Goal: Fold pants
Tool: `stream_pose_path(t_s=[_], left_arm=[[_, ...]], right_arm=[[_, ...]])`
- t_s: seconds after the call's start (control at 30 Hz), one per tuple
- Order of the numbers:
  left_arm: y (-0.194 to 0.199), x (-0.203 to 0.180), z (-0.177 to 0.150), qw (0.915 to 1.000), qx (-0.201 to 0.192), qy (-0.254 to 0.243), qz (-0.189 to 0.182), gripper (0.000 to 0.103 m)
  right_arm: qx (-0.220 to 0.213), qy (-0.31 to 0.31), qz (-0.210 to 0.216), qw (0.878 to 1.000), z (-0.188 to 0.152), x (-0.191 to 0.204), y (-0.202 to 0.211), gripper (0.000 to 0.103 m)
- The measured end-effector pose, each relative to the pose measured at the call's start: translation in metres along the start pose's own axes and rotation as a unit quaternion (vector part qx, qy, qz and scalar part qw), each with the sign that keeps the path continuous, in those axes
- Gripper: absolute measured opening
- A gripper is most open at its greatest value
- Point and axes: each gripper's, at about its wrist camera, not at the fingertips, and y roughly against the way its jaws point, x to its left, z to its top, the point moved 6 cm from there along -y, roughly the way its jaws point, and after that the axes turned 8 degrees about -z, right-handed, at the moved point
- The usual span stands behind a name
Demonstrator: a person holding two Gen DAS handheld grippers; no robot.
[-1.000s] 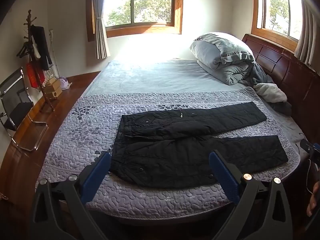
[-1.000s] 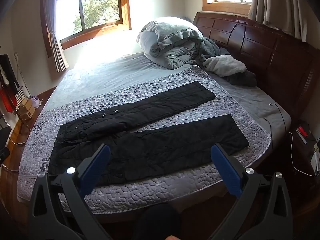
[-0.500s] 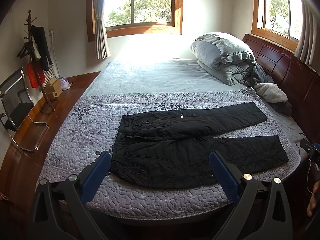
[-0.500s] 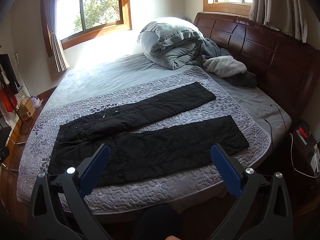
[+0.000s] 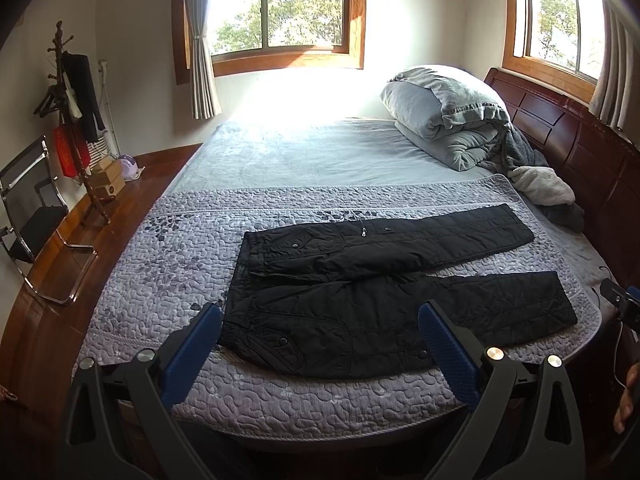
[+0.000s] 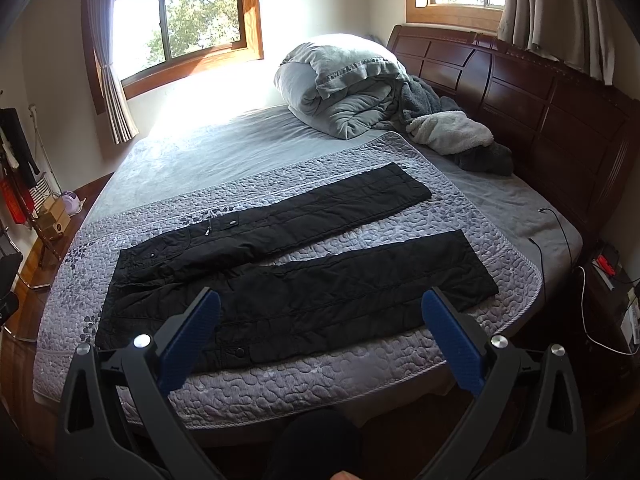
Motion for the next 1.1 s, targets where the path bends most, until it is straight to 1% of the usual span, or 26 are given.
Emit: stream_pose_path(t_s=[1.1], left_arm=[[-0.0016,-0.0028,-0.0002,1.0,0.003,-0.001,0.001,0.1]], right_arm=[[0.001,0.005,0.001,1.0,-0.0037,0.0008,-0.0016,0.101]])
